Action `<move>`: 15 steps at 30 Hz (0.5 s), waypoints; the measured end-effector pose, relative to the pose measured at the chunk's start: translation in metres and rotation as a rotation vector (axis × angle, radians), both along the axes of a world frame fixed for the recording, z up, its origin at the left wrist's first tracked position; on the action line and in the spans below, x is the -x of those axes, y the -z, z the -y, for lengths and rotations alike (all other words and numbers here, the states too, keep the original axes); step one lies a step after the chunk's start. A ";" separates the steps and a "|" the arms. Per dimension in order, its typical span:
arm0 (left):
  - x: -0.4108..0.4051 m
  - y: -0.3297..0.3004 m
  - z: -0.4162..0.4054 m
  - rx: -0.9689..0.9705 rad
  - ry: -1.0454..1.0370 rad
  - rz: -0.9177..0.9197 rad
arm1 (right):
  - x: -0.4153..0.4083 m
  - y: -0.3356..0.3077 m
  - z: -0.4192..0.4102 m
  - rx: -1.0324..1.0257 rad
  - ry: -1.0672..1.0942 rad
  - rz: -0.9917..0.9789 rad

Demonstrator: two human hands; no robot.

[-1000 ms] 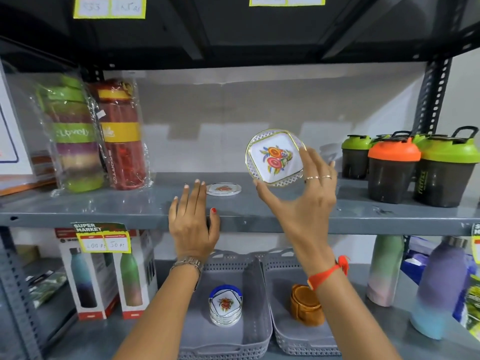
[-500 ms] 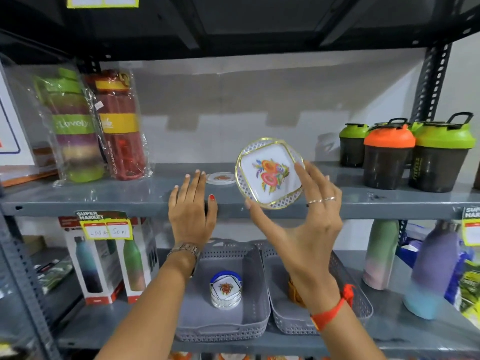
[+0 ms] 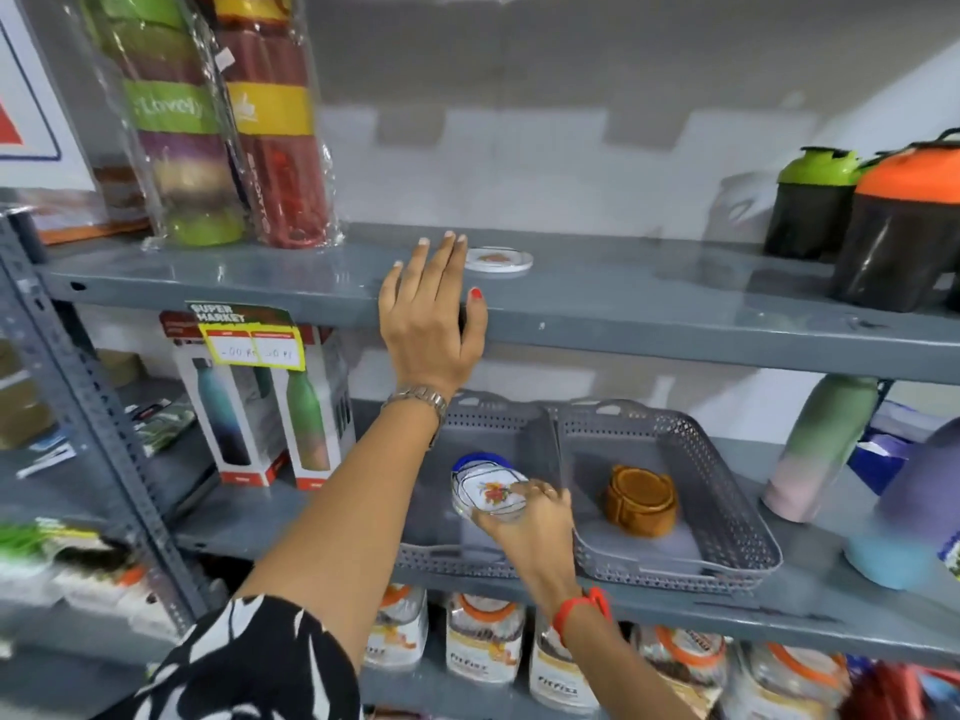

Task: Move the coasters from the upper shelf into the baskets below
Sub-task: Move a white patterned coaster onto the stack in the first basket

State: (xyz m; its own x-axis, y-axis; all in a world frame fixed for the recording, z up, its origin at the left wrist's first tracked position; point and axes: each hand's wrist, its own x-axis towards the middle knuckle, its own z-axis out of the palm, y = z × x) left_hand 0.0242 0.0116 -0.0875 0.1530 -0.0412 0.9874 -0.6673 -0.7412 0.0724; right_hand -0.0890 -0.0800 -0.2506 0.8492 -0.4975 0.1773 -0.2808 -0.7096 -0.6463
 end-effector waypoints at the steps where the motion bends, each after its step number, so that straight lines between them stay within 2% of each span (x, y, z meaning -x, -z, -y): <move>1: -0.001 0.000 0.001 0.003 -0.003 0.009 | -0.011 0.005 -0.001 -0.001 -0.011 -0.047; 9: -0.009 0.000 0.004 0.032 -0.020 0.095 | -0.071 0.030 0.004 -0.004 -0.020 -0.175; 15: -0.011 0.001 0.005 0.048 -0.032 0.131 | -0.090 0.033 0.008 0.032 -0.025 -0.164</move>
